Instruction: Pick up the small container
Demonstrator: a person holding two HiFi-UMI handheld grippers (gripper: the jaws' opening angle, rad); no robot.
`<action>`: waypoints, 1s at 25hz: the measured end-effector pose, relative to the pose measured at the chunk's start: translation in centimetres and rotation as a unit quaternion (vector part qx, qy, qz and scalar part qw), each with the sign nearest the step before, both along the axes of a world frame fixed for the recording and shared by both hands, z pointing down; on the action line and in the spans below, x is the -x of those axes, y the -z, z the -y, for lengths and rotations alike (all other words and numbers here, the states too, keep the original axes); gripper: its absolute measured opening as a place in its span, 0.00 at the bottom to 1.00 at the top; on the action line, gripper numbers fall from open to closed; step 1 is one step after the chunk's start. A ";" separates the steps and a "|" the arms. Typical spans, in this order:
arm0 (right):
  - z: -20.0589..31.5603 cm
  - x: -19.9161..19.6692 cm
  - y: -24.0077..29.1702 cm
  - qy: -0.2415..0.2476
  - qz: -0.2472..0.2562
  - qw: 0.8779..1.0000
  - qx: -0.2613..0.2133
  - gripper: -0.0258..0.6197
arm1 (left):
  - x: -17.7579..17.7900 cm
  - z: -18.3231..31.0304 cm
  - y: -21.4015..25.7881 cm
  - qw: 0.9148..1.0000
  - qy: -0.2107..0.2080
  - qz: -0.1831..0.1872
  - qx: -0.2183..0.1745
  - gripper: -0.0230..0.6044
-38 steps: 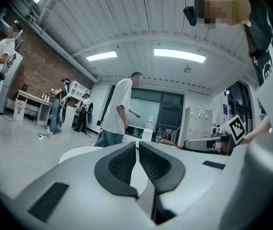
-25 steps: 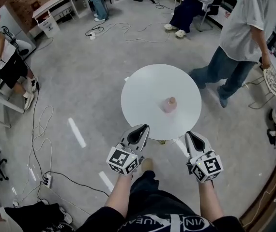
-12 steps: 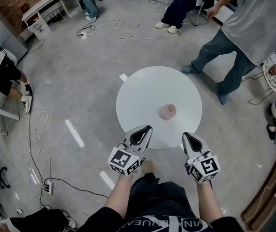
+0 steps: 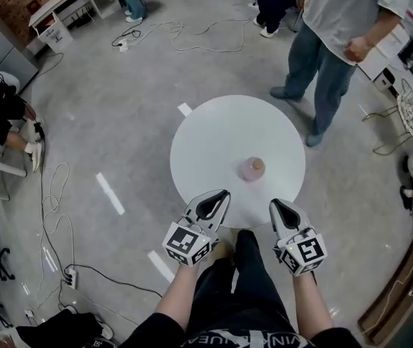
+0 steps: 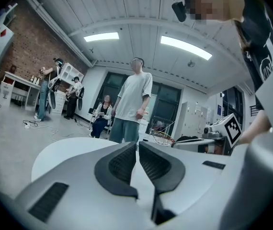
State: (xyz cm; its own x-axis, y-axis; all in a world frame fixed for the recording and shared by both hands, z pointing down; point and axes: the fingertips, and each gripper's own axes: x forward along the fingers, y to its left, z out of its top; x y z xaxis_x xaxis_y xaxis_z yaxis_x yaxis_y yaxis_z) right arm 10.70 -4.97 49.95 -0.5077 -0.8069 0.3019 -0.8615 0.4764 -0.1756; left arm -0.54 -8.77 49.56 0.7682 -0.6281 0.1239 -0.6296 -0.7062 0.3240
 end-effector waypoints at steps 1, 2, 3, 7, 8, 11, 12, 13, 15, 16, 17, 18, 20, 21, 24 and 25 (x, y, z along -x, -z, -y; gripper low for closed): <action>0.3 -0.1 -0.2 0.001 -0.001 1.000 0.002 0.05 | -0.2 0.3 -0.2 1.000 0.001 0.000 0.002 0.08; 0.6 -0.2 -0.5 0.003 -0.001 1.000 0.005 0.05 | -0.3 0.5 -0.4 1.000 0.003 0.001 0.004 0.08; 0.9 -0.2 -0.8 0.006 -0.002 1.000 0.007 0.05 | -0.5 0.7 -0.6 1.000 0.003 0.002 0.005 0.08; 2.2 -0.3 -1.9 0.016 -0.004 1.000 0.013 0.05 | -1.4 1.5 -1.6 1.000 0.003 0.006 0.010 0.08; 2.6 -0.4 -2.2 0.019 -0.005 1.000 0.015 0.05 | -1.6 1.7 -1.9 1.000 0.003 0.007 0.012 0.08; 3.5 -0.7 -3.1 0.030 -0.011 0.999 0.020 0.06 | -2.5 2.4 -2.8 1.000 0.007 0.011 0.018 0.08; 3.9 -0.8 -3.4 0.034 -0.017 0.999 0.021 0.06 | -2.8 2.7 -3.0 1.000 0.009 0.012 0.020 0.08; 4.2 -0.8 -3.6 0.038 -0.024 0.999 0.021 0.06 | -3.0 2.9 -3.3 1.000 0.010 0.014 0.021 0.08; 4.9 -0.8 -4.1 0.048 -0.035 0.998 0.016 0.07 | -3.4 3.4 -3.9 1.000 0.012 0.020 0.021 0.08; 5.3 -0.8 -4.4 0.052 -0.039 0.998 0.013 0.07 | -3.6 3.6 -4.2 0.999 0.013 0.023 0.022 0.08; 5.6 -0.9 -4.7 0.055 -0.042 0.998 0.012 0.07 | -3.8 3.8 -4.5 0.999 0.013 0.026 0.022 0.08; 5.9 -1.0 -5.0 0.057 -0.044 0.997 0.012 0.07 | -4.1 4.0 -4.8 0.999 0.014 0.029 0.024 0.08; 6.4 -1.1 -5.7 0.060 -0.049 0.997 0.013 0.08 | -4.5 4.2 -5.4 0.999 0.016 0.034 0.025 0.08; 6.6 -1.1 -5.9 0.063 -0.051 0.997 0.012 0.08 | -4.7 4.4 -5.7 0.999 0.017 0.038 0.025 0.08; 7.4 -1.1 -6.5 0.073 -0.056 0.996 0.006 0.10 | -5.4 4.7 -6.4 0.998 0.016 0.049 0.026 0.08; 7.7 -1.1 -6.7 0.074 -0.057 0.996 0.004 0.11 | -5.5 4.8 -6.6 0.998 0.016 0.053 0.026 0.08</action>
State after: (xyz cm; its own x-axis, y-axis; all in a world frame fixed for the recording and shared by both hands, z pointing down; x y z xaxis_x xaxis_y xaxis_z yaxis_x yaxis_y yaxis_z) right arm 11.77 -12.62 56.61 -0.5838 -0.7223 0.3707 -0.7960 0.5991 -0.0863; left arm 4.98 -13.56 56.12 0.7282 -0.6432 0.2368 -0.6848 -0.6685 0.2900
